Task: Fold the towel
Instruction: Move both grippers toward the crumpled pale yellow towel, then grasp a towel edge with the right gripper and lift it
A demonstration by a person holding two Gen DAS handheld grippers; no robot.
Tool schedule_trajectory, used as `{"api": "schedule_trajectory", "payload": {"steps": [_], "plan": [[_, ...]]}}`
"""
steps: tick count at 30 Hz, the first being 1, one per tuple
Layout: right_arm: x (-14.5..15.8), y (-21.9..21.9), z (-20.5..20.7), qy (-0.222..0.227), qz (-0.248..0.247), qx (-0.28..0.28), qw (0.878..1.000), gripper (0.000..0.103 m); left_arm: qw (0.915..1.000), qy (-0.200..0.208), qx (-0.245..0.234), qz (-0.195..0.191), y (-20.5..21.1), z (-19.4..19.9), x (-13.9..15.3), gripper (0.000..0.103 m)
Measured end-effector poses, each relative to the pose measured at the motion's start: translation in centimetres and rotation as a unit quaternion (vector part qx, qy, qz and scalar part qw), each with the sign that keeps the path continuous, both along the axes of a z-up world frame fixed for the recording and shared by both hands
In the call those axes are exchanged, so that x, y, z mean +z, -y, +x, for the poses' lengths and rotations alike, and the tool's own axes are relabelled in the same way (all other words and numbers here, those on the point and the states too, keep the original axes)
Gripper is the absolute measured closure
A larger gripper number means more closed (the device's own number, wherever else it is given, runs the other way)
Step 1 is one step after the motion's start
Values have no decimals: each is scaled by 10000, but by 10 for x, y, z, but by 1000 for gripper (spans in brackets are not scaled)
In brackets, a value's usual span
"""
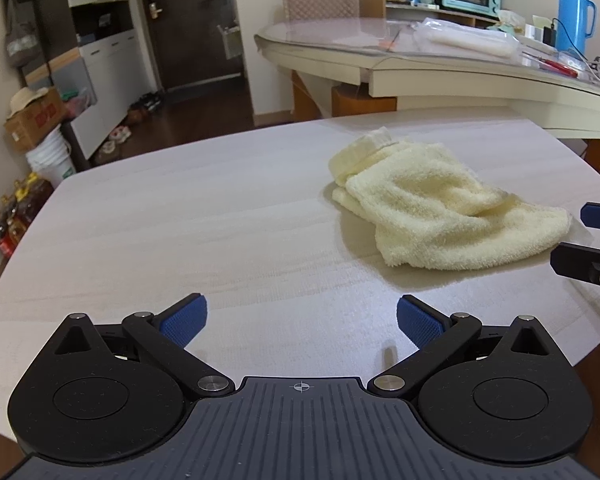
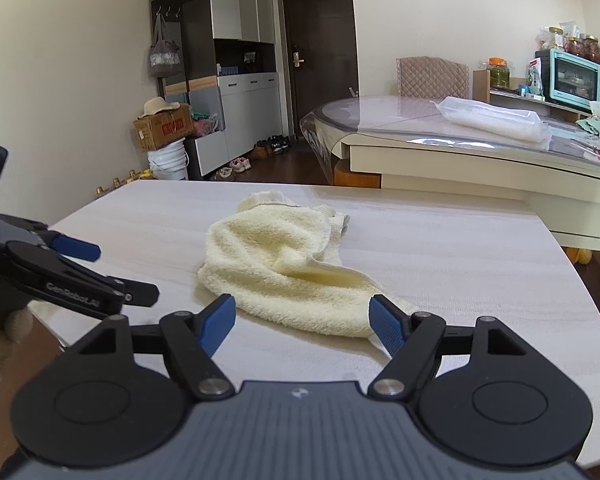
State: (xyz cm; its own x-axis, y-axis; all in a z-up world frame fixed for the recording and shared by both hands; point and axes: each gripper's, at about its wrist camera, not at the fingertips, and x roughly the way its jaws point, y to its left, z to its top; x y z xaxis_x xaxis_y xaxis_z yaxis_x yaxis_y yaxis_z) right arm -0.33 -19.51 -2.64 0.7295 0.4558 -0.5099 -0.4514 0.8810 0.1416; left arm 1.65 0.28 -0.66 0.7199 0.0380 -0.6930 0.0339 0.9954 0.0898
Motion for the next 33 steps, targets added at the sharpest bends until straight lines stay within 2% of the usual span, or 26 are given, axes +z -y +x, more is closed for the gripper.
{"api": "schedule_trajectory", "payload": {"steps": [7, 12, 20, 22, 24, 25, 26, 27, 33], "plan": [[-2, -9, 36, 1, -189, 112, 9998, 29, 9997, 40, -226, -125, -13, 19, 0, 0], [-1, -20, 67, -96, -127, 327, 9993, 34, 9983, 232, -522, -100, -17, 30, 3, 0], [-10, -35, 111, -466, 108, 541, 9974, 41, 9983, 141, -569, -15, -20, 49, -2, 0], [-13, -36, 117, -562, 148, 524, 9969, 46, 9982, 106, -597, -38, -22, 52, -4, 0], [-15, -37, 121, -635, 213, 513, 9964, 71, 9981, 77, -603, -37, -24, 53, -7, 0], [-15, -36, 120, -619, 225, 506, 9965, 78, 9981, 65, -605, -36, -25, 54, -8, 0], [-13, -37, 118, -526, 190, 488, 9972, 89, 9981, 53, -612, -24, -27, 54, -8, 0], [-12, -38, 115, -433, 155, 470, 9978, 94, 9981, 41, -620, -11, -29, 55, -9, 0], [7, -49, 87, 392, -287, 492, 9976, 94, 9982, 86, -599, 37, -47, 53, -2, 0]]}}
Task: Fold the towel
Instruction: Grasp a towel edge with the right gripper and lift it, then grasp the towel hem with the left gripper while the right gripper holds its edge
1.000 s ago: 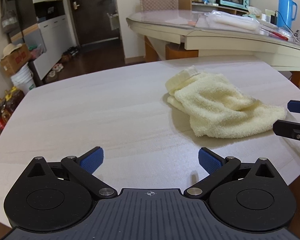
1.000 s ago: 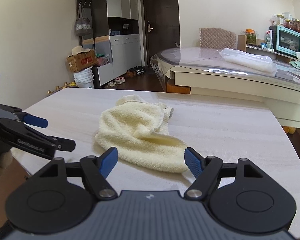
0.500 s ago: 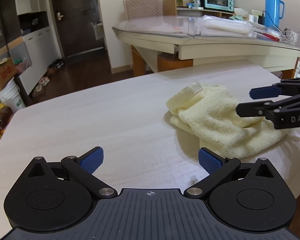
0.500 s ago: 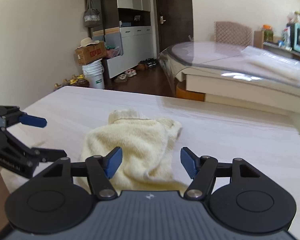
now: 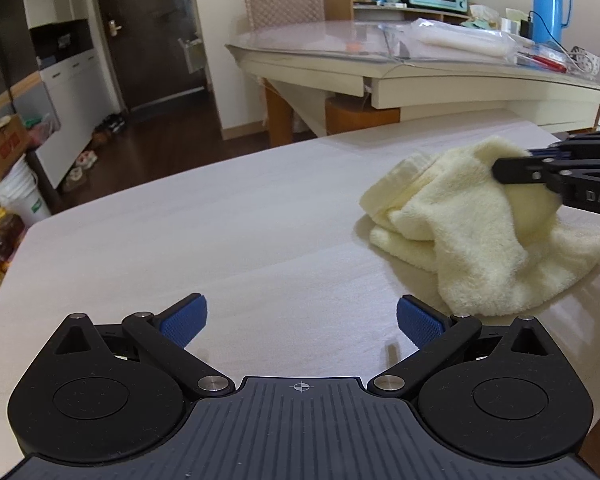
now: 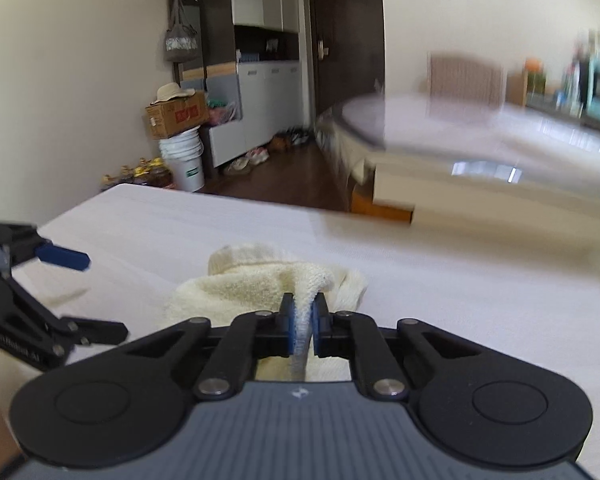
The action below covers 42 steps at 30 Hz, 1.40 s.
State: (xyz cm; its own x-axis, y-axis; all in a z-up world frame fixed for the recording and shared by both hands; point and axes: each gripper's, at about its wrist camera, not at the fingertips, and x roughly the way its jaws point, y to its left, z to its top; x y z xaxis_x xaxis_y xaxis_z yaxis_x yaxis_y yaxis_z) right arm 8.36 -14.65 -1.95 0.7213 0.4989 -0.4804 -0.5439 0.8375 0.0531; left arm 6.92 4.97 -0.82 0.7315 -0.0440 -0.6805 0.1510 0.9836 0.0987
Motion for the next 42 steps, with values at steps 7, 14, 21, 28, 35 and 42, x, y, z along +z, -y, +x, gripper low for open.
{"api": "schedule_trajectory", "payload": {"steps": [7, 14, 21, 28, 35, 42], "plan": [[7, -41, -50, 392, -402, 1275, 9902, 94, 9996, 122, 248, 51, -34, -11, 21, 0], [-4, -83, -89, 558, -773, 2037, 9744, 94, 9995, 174, 206, 133, -50, -25, 35, 0], [-12, -108, -107, 521, -975, 2535, 9610, 75, 9999, 163, -6, -15, -45, -24, 41, 0], [-5, -80, -126, 494, -839, 2440, 9649, 64, 9971, 197, -730, -51, -21, -23, 44, 0], [-4, -27, -123, 305, -727, 1278, 9887, 59, 9806, 110, -1938, 287, 30, -33, 30, 0], [-6, 1, -108, 190, -568, 771, 9952, 59, 9633, -54, -2500, 972, 61, -44, 6, 2]]}}
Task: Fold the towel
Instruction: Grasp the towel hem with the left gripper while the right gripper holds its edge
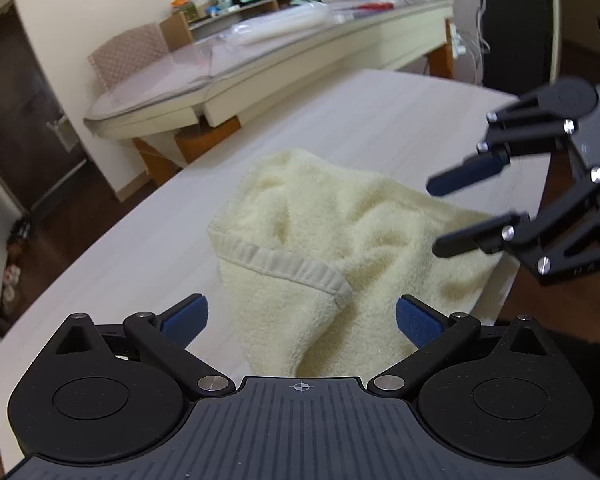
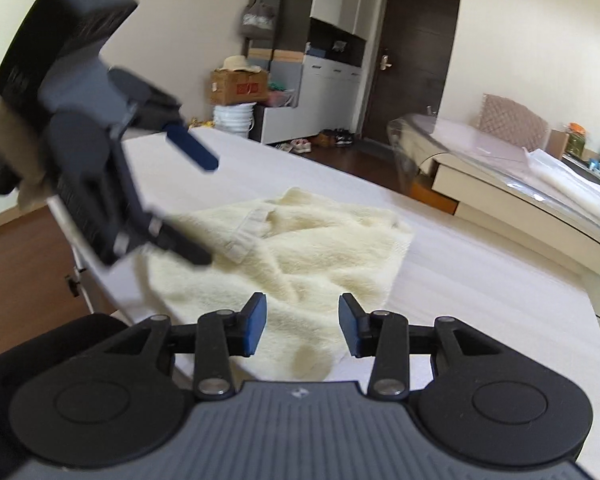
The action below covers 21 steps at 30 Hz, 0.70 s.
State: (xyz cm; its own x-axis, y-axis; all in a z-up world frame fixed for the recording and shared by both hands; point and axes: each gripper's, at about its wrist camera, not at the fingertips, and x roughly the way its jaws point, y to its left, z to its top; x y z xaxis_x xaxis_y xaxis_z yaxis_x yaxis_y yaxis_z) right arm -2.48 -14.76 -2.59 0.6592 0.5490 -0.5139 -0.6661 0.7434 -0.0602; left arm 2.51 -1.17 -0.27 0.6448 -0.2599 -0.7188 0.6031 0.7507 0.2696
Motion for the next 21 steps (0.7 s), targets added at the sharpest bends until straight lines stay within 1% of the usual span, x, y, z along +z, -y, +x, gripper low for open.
{"api": "schedule_trajectory", "payload": {"steps": [1, 2, 3, 4, 5, 7, 8, 9, 10, 11, 12, 13, 14, 15, 18, 20, 21], "plan": [[1, -2, 1, 26, 0, 31, 10000, 59, 10000, 1, -20, 20, 1, -1, -1, 2], [1, -4, 2, 19, 11, 71, 10000, 59, 10000, 0, -28, 70, 2, -1, -3, 7], [1, -5, 2, 12, 21, 105, 9999, 59, 9999, -7, -28, 123, 3, 0, -5, 23], [-1, 2, 0, 8, 23, 118, 9999, 59, 9999, -25, -20, 148, 3, 0, -6, 33], [-1, 0, 1, 8, 20, 143, 9999, 58, 9998, -79, 5, 158, 2, 1, -7, 40], [-3, -2, 3, -2, 29, 180, 9998, 58, 9997, -102, 26, 203, 1, 3, -8, 40], [-4, -2, 4, -11, 28, 181, 9998, 58, 9997, -99, 20, 215, 0, 4, -8, 48], [-5, -2, 4, -20, 27, 181, 9998, 58, 9997, -97, 13, 222, -1, 4, -9, 60], [-6, -2, 5, -28, 26, 181, 9998, 58, 9998, -110, 15, 187, -2, 4, -8, 66], [-8, -2, 5, -32, 16, 186, 9998, 58, 9998, -115, 15, 157, -3, 4, -8, 76], [-9, -2, 5, -41, -11, 202, 9998, 58, 9999, -99, 13, 132, -4, 4, -7, 83], [-11, -3, 5, -55, -31, 212, 9998, 58, 9999, -77, 26, 113, -5, 4, -6, 86], [-13, -5, 6, -78, -68, 224, 9997, 58, 10000, -61, 50, 47, -6, 4, -5, 92], [-14, -5, 6, -100, -93, 231, 9996, 58, 10000, -46, 76, -29, -7, 4, -3, 93], [-17, -6, 8, -209, -161, 175, 9995, 58, 9981, -97, 323, -512, -20, 10, 5, 93], [-19, -4, 8, -266, -194, 132, 9994, 58, 9952, -156, 524, -806, -31, 15, 10, 93], [-20, -2, 8, -302, -204, 102, 9993, 58, 9924, -259, 648, -1017, -42, 19, 11, 91]]}}
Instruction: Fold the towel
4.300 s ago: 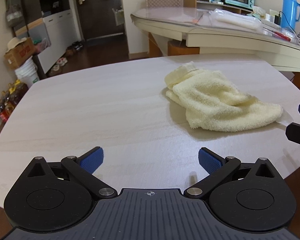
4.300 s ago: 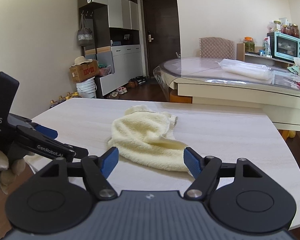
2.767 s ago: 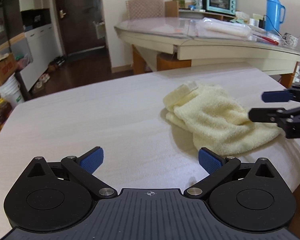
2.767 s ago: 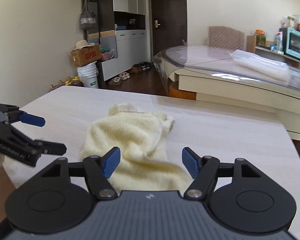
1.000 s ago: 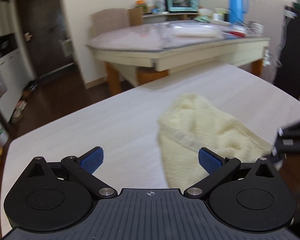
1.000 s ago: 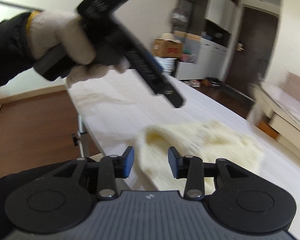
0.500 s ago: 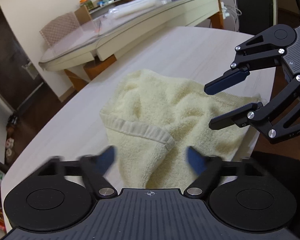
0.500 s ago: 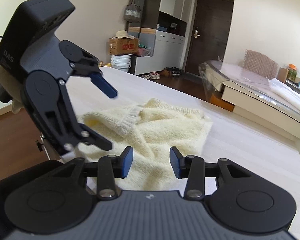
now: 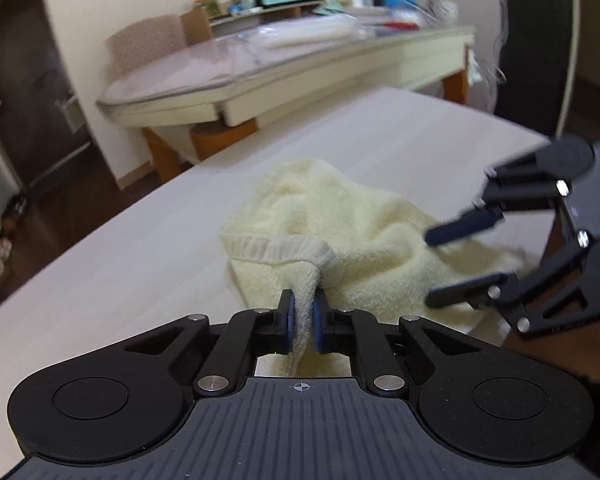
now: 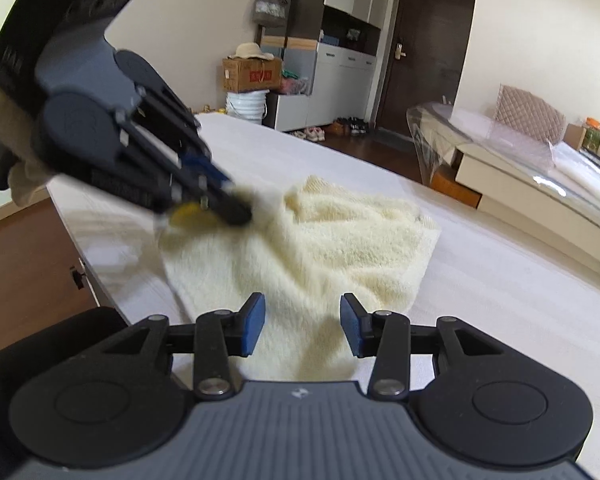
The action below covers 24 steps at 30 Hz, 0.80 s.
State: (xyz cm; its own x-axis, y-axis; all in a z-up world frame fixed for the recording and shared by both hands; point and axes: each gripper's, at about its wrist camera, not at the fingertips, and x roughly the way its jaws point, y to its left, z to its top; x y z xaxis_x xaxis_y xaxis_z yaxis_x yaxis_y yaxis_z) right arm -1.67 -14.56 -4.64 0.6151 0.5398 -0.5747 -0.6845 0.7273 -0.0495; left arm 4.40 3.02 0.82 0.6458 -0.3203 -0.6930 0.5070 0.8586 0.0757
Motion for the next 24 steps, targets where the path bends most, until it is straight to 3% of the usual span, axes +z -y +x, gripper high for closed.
{"api": "schedule_trajectory", "payload": {"steps": [2, 6, 11, 18, 24], "plan": [[-1, 6, 1, -124, 61, -52, 9999, 58, 9991, -174, 196, -332, -19, 6, 2, 91], [-1, 13, 1, -260, 79, -100, 9996, 58, 9972, -189, 542, -483, -40, 8, 4, 91], [1, 20, -1, -259, -129, -110, 9995, 58, 9932, -181, 1082, -398, -62, 7, 1, 91], [10, 31, -6, -485, -498, -1, 9976, 58, 9931, -380, 1084, -235, -62, -5, -17, 87], [22, 31, 8, -73, -303, -180, 9994, 56, 9912, -355, 1266, -152, -69, -8, -20, 88]]}}
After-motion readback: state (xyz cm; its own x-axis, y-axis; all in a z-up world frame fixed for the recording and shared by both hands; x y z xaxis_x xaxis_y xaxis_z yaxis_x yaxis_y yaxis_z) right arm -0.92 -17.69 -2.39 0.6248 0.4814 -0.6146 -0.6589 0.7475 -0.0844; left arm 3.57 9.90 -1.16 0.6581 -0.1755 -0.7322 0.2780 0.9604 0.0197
